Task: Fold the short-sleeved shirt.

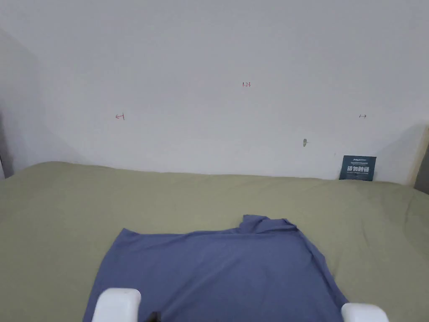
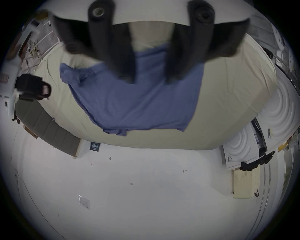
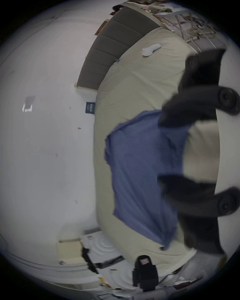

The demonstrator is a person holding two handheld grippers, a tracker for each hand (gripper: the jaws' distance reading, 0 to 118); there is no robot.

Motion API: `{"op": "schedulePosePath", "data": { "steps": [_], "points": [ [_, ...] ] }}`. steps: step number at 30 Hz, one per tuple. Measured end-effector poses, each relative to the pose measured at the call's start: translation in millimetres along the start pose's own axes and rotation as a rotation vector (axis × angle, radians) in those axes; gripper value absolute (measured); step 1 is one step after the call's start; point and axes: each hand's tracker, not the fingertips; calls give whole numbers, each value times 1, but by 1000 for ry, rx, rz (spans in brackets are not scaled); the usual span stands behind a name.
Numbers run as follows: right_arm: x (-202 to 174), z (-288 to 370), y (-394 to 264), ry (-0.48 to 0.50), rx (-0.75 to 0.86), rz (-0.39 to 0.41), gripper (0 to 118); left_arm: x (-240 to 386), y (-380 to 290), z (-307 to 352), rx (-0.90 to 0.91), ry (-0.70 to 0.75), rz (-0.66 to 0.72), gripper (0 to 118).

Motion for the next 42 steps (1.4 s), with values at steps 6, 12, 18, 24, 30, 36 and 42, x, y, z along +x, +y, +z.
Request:
{"op": "schedulePosePath", "data": {
  "steps": [6, 12, 18, 24, 30, 36, 42],
  "points": [
    [-23, 13, -65, 5, -95, 50, 2, 18, -72, 28, -103, 37, -67, 0],
    [-26, 12, -73, 54, -120, 62, 2, -9, -86, 25, -163, 69, 16, 0],
    [9, 12, -49, 70, -56, 23, 2, -80, -78, -5, -241, 207, 118, 10],
    [57, 1, -22, 55, -60, -79, 2, -117, -72, -51, -306, 220, 229, 82],
    [83, -15, -19, 12, -87, -113, 2, -114, -57, -88, -294, 158, 322, 82],
    [112, -38, -30, -43, -189, -190, 42, -112, -65, -118, -369, 167, 330, 4],
    [138, -83, -46, -11, -335, -155, 106, -116, -65, -114, -349, 133, 320, 4]
  ]
}}
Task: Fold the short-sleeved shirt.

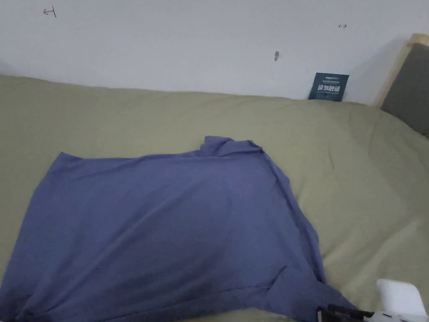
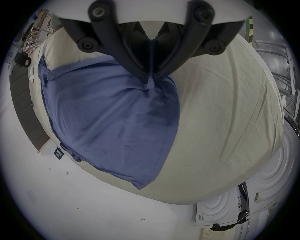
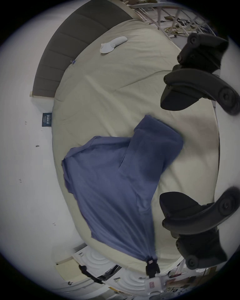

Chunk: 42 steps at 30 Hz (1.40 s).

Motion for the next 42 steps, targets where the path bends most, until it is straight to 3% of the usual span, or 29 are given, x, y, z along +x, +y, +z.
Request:
{"op": "schedulePosePath", "data": {
  "steps": [5, 6, 7, 8, 9, 11, 12, 18, 23, 28, 35, 42],
  "points": [
    [5, -43, 9, 6, -11, 55, 106, 2, -2, -3, -2, 9, -23, 4],
    [6, -51, 9, 20, 3, 70, 97, 4, -1, -3, -3, 9, -23, 4],
    [5, -56, 11, 36, -18, 97, 75, 3, -2, -3, -2, 8, -23, 4],
    [5, -59, 12, 37, -39, 114, 34, 2, -2, -3, -2, 6, -23, 4],
    [3, -61, 11, 22, -42, 118, 4, 1, -2, -3, -5, 3, -25, 4],
    [0, -56, 8, -4, -8, 115, 4, 6, -3, 1, -7, -3, -39, 4],
    [1, -53, 9, 57, -24, 88, 4, 5, -3, 1, -8, -5, -47, 4],
    [-1, -20, 17, 89, 112, 36, 4, 9, -1, 11, 1, -16, -50, 4],
    [-20, 2, 54, 77, 194, 203, 4, 15, 19, 31, 62, -36, -83, 4],
    [-32, -19, 104, 50, 222, 353, 4, 19, 60, 26, 90, -30, -131, 4],
    [-48, -97, 181, 82, 154, 421, 4, 27, 137, -21, 52, -19, -257, 4],
    [-72, -172, 233, 54, 127, 408, 4, 40, 190, -78, -59, 16, -345, 4]
  ]
}}
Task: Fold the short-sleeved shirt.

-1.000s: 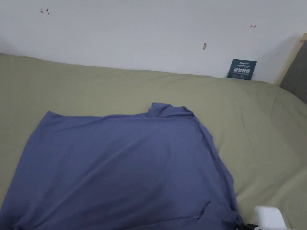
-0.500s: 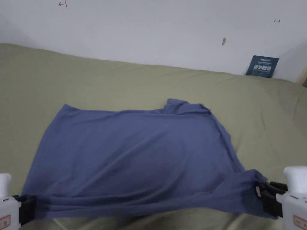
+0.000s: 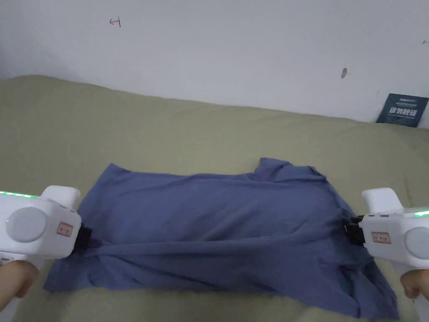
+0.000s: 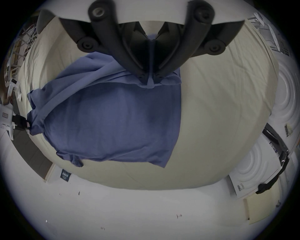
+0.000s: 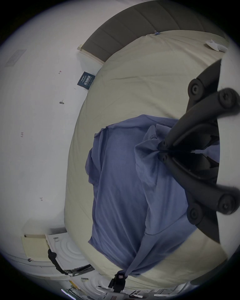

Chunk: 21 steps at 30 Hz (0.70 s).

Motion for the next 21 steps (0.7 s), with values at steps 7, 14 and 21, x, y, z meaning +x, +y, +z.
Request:
{"op": "schedulePosePath", "data": {
  "steps": [7, 14, 21],
  "points": [
    [-3, -25, 1, -61, -25, -19, 82, 0, 17, -27, -21, 94, -35, 66],
    [-16, 66, 2, -42, 223, -35, 81, -19, 0, 63, 250, 90, 134, 66],
    [-84, 166, -47, -28, 290, -43, 82, 17, -80, 142, 473, 53, 204, 65]
  ]
}}
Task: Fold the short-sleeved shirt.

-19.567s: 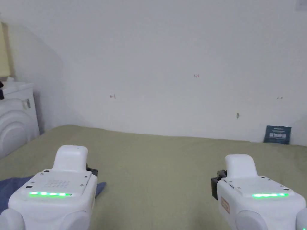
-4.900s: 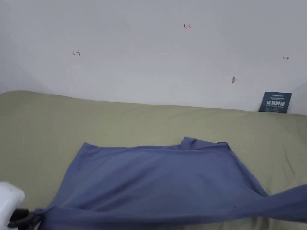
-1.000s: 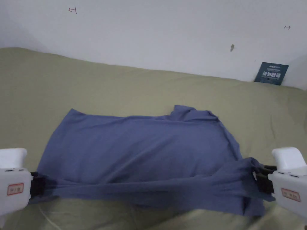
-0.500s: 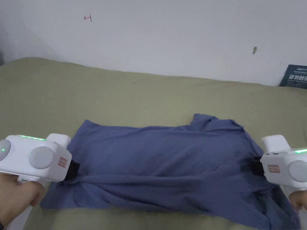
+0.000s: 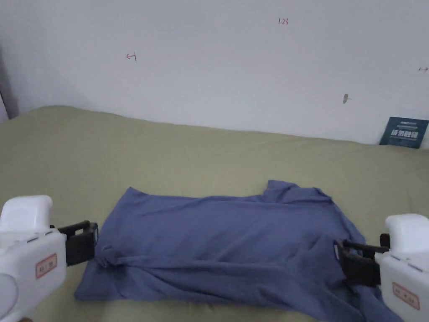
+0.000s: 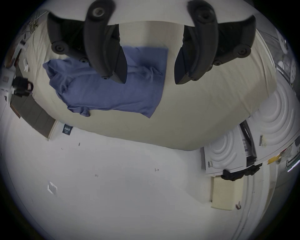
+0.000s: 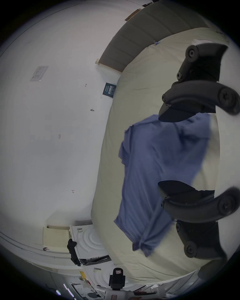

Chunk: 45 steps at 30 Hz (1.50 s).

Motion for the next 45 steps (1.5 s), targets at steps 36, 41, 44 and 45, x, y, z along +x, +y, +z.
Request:
{"op": "schedulePosePath", "data": {
  "steps": [36, 41, 44, 45],
  "points": [
    [53, 12, -98, -156, -245, -300, 3, -12, -57, -142, -362, -35, 7, 4],
    [77, -54, -93, -134, -400, -365, 108, -11, -58, -134, -382, -4, -25, 4],
    [80, -94, -91, -96, -411, -358, 106, -15, -57, -133, -389, -18, 12, 4],
    [79, -108, -90, -109, -440, -347, 106, -14, -57, -132, -388, -16, 14, 4]
  ]
}}
